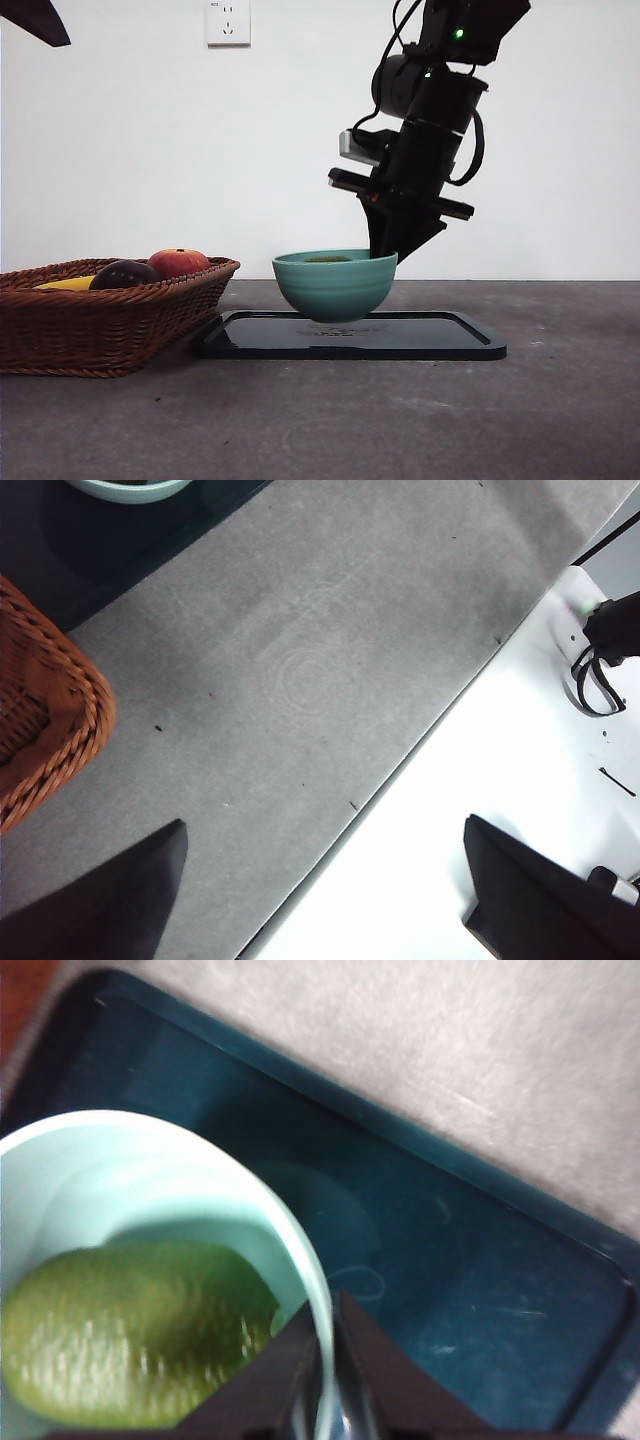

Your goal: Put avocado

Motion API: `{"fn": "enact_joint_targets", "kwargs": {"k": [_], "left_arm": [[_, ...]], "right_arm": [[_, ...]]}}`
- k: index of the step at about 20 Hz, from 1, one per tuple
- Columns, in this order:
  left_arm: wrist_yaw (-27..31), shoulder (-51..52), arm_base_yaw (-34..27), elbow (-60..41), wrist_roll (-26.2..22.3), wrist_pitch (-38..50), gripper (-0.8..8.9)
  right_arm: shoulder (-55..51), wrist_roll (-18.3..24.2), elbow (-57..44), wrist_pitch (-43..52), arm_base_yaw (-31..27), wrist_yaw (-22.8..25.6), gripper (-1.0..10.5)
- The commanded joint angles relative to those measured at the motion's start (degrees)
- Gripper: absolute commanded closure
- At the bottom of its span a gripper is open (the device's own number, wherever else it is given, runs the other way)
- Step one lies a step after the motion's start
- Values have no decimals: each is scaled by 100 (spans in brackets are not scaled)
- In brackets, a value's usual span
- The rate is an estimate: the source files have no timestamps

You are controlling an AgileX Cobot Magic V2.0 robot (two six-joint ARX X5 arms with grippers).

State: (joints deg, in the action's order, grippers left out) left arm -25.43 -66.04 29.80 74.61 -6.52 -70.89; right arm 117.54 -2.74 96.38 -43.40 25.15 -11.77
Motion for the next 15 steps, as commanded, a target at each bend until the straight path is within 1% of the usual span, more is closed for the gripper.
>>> {"fn": "enact_joint_targets", "kwargs": {"k": [1, 9, 10, 11, 12, 15], "left_arm": [[-20, -52, 39, 98, -50, 35, 381], [-20, -52, 39, 98, -50, 37, 381], [-20, -52, 39, 96, -50, 37, 381], [-20, -52, 39, 96, -52, 37, 381], [-20, -52, 37, 96, -50, 37, 381], [-20, -52, 37, 98, -50, 35, 381]], "right_arm": [[232, 61, 157, 101, 7, -22, 937], [494, 66, 155, 52, -15, -24, 934], [494, 55, 155, 50, -15, -15, 876], [494, 20, 155, 20, -17, 7, 793], [492, 11, 155, -28, -17, 72, 750], [310, 13, 157, -125, -24, 166, 745]]}}
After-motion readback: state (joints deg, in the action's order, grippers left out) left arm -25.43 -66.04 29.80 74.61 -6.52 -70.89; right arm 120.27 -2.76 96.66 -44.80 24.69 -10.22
